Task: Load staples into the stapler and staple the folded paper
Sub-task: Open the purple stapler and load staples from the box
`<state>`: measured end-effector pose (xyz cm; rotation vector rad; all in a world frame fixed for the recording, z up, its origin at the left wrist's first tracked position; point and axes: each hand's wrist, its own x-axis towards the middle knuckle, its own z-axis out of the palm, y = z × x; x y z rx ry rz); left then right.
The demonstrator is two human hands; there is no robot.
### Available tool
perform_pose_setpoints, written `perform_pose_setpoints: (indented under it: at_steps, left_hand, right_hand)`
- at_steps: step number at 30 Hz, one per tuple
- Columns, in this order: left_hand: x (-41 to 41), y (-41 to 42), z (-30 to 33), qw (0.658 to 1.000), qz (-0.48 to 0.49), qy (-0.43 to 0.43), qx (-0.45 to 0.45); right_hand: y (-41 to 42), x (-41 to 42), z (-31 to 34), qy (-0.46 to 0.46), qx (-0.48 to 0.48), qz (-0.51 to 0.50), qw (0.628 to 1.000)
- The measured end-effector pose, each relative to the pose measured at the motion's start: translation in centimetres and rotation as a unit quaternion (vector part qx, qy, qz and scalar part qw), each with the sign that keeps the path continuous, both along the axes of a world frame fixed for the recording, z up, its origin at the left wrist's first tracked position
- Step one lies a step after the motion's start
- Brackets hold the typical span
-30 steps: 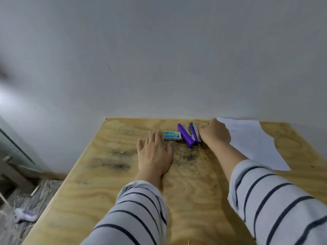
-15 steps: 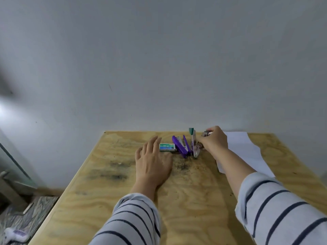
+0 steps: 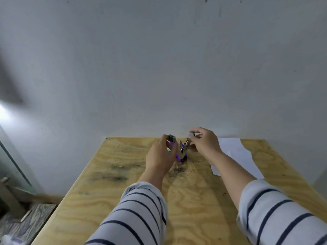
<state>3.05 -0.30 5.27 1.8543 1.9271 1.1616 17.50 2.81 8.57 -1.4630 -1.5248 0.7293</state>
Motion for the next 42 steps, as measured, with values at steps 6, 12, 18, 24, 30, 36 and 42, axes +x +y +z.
perform_pose_setpoints:
  at_steps: [6,12,18,24,30,36,42]
  left_hand:
    - [-1.1,-1.0,-0.5,0.990,0.053,-0.128,0.009]
    - [-3.1,-1.8,-1.6,0.996,0.084,-0.025,-0.023]
    - [-3.9,-2.5,-2.7,0.984,0.096,0.150,-0.024]
    - [-2.7,-2.7,-2.7,0.985,0.042,0.159,-0.042]
    - [-1.3,-1.7,-1.7,0.987,0.029,0.123,-0.103]
    - [0.0,-1.3,-0.3,0.978,0.039,0.107,-0.174]
    - [0.1,-1.0,-0.3,0.982,0.061,0.065,-0.167]
  right_hand:
    - [-0.1,0.2,-1.2,0.193,-0.112,-0.014,0.975]
    - [-1.0,1.0,-1.3,0.407,-0.189,-0.001,0.894]
    - [-2.1,1.5,-2.4,0.487,-0.229,0.003,0.843]
    - [-2.4,0.7,-2.9,0.458,-0.236,-0.006,0.857]
    - [-2.4,0.1,-2.6,0.433,-0.219,0.005,0.874]
    - [-2.4,0.0,-2.3,0.410,-0.206,0.000,0.889]
    - [-2.6,0.0,-1.8,0.399,-0.201,0.033,0.894]
